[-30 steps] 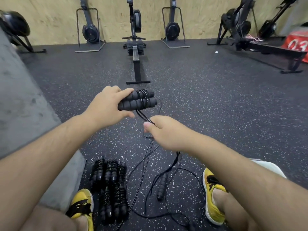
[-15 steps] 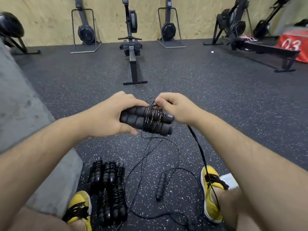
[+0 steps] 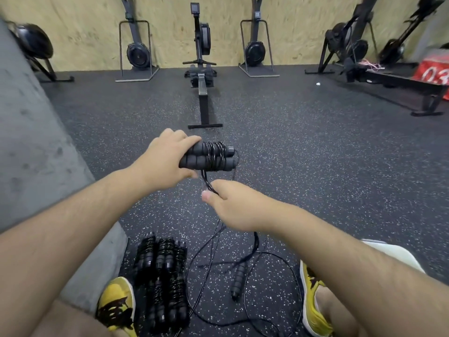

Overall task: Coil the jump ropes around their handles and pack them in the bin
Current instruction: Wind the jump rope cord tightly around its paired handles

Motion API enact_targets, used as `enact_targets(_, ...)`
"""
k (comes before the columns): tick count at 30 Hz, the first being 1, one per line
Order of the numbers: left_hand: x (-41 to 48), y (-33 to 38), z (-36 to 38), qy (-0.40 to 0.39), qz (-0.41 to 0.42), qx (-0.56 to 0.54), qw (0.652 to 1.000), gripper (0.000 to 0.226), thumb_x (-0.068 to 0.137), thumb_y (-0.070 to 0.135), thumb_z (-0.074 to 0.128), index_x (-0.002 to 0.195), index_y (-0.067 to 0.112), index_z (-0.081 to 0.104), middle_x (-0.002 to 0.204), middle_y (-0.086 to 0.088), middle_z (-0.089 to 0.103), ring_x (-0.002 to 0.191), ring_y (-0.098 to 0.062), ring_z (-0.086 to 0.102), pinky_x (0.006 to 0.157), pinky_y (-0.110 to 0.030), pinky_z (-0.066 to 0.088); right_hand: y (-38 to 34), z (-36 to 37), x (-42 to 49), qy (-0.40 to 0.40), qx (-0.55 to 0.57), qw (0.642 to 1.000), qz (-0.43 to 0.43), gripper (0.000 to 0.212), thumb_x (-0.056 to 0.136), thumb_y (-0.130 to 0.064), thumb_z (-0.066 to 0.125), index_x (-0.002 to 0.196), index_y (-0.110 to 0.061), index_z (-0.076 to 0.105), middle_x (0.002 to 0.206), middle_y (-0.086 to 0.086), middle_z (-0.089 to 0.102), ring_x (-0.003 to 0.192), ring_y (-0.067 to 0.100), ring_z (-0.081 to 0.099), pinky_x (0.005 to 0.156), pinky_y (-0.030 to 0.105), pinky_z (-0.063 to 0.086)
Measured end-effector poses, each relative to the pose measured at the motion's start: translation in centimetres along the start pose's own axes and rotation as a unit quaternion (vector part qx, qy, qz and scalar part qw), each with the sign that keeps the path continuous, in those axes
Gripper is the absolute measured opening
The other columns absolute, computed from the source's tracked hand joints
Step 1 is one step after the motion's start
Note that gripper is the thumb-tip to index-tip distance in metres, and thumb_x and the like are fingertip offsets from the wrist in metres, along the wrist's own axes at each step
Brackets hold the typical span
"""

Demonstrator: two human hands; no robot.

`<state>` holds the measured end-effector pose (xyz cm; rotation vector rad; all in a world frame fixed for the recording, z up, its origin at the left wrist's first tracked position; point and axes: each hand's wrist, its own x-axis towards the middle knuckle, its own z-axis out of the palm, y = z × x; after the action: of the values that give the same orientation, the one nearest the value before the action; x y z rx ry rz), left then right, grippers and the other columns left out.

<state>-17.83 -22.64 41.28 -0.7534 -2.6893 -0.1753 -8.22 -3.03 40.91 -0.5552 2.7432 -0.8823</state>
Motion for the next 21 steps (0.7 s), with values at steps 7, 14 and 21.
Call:
enact_targets(7,0.0,1.9,-1.1,-0.037,0.083,0.008,0.996,0.074,0.068,0.037,0.089,0.133,0.024,0.057,0.113,0.002,0.057,0.103,-0.023,0.044,0.09,-0.044,0.043,1.4,-6.3,0.5,0.156,-0.155,0.973,-0.074,0.019,0.098,-0.039,0.056,0.094,-0.026,0.069,0.08,-0.01,0.062,0.078,0.014,0.054,0.07,0.033,0.046)
enact_targets(14,-1.2,4.6,-4.1,-0.108,0.096,-0.177,0.974,0.068,0.069,0.029,0.091,0.128,0.028,0.057,0.109,0.011,0.055,0.107,-0.01,0.042,0.095,-0.03,0.038,5.2,-7.5,3.4,0.177,0.053,0.976,-0.113,0.008,0.09,-0.03,0.07,0.088,-0.025,0.076,0.086,-0.006,0.073,0.082,0.011,0.064,0.084,0.034,0.052)
enact_targets(21,-1.5,5.6,-5.7,-0.019,0.001,-0.364,0.931,0.076,0.069,0.02,0.091,0.13,0.027,0.045,0.127,0.006,0.056,0.117,-0.002,0.056,0.103,-0.024,0.045,4.3,-5.7,2.7,0.127,0.085,0.988,-0.033,0.037,0.101,-0.006,0.047,0.071,-0.024,0.054,0.068,-0.008,0.054,0.059,0.004,0.045,0.053,0.015,0.04)
